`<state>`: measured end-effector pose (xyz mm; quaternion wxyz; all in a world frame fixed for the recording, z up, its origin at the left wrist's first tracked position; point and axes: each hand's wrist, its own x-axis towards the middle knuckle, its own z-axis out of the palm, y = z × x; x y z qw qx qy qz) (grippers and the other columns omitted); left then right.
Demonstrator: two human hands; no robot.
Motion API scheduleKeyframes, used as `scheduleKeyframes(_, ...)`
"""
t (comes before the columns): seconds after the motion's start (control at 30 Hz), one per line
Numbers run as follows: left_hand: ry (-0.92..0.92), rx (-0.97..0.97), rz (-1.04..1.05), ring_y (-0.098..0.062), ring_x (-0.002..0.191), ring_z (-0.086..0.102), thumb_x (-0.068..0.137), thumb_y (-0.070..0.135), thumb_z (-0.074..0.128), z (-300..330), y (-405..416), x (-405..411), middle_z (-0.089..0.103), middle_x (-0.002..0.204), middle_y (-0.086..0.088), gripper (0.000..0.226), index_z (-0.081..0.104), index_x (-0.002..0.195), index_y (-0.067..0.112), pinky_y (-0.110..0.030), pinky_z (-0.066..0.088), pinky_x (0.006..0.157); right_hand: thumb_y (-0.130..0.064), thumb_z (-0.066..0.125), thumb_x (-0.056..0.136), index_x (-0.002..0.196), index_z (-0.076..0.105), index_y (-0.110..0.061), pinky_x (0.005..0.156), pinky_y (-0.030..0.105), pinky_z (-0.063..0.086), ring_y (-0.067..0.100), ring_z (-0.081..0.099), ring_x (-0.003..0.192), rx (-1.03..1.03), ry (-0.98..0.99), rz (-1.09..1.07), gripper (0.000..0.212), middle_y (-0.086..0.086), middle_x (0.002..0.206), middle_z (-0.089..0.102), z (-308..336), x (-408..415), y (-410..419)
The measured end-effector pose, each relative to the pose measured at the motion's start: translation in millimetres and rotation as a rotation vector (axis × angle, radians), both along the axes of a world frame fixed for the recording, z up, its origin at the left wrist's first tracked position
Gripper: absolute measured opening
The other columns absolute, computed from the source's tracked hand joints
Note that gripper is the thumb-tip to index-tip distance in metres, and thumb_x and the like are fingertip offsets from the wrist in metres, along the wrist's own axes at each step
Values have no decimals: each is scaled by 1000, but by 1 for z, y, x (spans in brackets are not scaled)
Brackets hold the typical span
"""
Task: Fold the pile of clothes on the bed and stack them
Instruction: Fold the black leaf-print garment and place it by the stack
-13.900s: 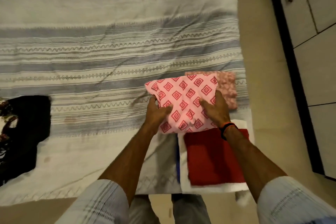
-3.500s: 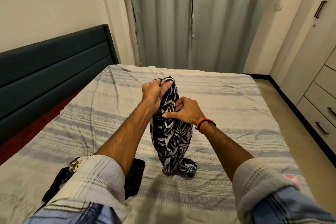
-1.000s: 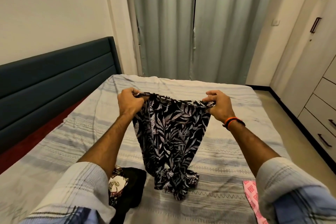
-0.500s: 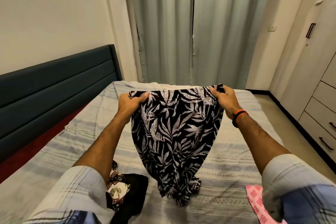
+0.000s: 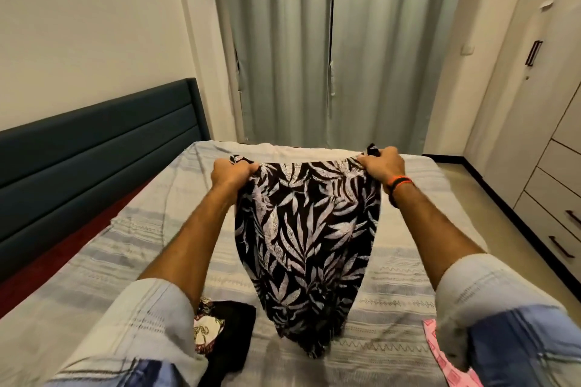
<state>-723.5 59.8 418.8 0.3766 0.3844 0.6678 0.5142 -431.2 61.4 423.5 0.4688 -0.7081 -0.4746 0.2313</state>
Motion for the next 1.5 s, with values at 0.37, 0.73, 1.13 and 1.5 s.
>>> scheduleKeyframes(0.37,276,81,-149,-19,75,70,71,28,80,-25,-8,76,73,80,-2,22,73,83,11,-37,62,71,-38,69,88,71,66,-9,68,28,45,28,65,85,48,-101,208,34,11,85,72,-27,-77,-1)
scheduleKeyframes(0.73,40,81,-656,-28,84,60,51,-9,60,-25,-28,93,61,87,-15,56,58,107,-7,-42,51,72,-22,52,83,69,62,-15,69,37,48,24,56,77,-33,-14,467,19,6,78,65,-29,-86,-7)
scheduleKeyframes(1.13,-166,-18,-689,-30,93,56,71,-28,37,-21,-25,79,58,101,-18,55,62,111,-1,-38,45,69,-20,67,87,68,60,-19,52,22,39,15,56,65,91,-186,400,20,-2,69,62,-41,-82,-1)
scheduleKeyframes(1.5,-130,16,-417,-10,92,62,73,11,86,-32,-11,47,67,114,-4,54,58,119,6,-27,47,67,-8,64,93,101,69,-5,77,34,58,18,71,84,170,431,703,10,6,93,75,-19,-50,3)
